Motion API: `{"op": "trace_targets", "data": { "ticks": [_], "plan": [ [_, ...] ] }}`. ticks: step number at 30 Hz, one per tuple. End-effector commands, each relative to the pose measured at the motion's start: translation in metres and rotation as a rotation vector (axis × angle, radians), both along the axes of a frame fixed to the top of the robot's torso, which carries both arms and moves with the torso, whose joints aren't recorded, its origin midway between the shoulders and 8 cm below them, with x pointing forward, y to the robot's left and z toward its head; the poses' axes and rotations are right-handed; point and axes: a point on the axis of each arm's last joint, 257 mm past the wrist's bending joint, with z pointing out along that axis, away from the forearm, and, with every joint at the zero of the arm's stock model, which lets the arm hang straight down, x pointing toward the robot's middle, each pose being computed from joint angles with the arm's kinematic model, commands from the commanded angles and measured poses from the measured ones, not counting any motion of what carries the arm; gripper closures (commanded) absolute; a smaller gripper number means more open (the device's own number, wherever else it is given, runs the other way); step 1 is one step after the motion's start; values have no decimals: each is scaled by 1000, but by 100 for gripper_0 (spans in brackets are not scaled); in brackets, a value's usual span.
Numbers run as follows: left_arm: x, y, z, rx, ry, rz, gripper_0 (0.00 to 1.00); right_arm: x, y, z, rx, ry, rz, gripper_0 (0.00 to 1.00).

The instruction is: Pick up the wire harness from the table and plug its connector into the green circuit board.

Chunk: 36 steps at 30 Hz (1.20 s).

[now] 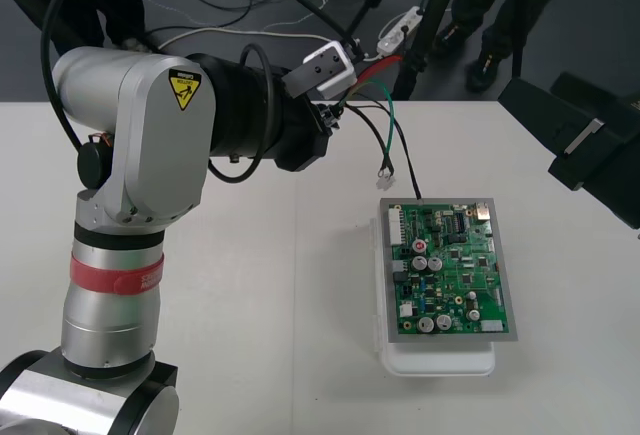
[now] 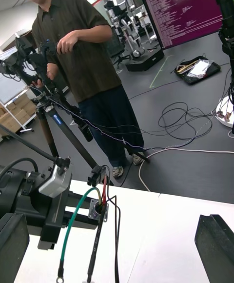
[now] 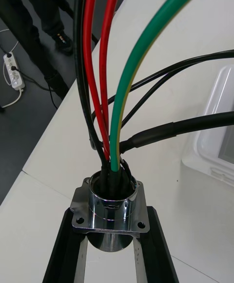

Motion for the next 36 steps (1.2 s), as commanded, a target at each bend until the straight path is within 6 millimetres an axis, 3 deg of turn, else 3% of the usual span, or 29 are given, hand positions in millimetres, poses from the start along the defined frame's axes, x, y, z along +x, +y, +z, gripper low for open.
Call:
{"op": "trace_targets", "data": {
  "ticks": [1, 8, 24, 36],
  "plan": [
    [-12, -28, 27, -49, -6, -7, 100, -5, 26, 17, 63, -5, 49, 0],
    [-15, -32, 26, -59, 2, -20, 100, 4, 42, 12, 69, 23, 38, 0],
    [-17, -34, 27, -67, 7, -26, 100, 29, 61, 8, 58, 57, -11, 0],
    [-18, -35, 27, -71, 10, -29, 100, 50, 71, -7, 39, 78, -25, 0]
  ]
}}
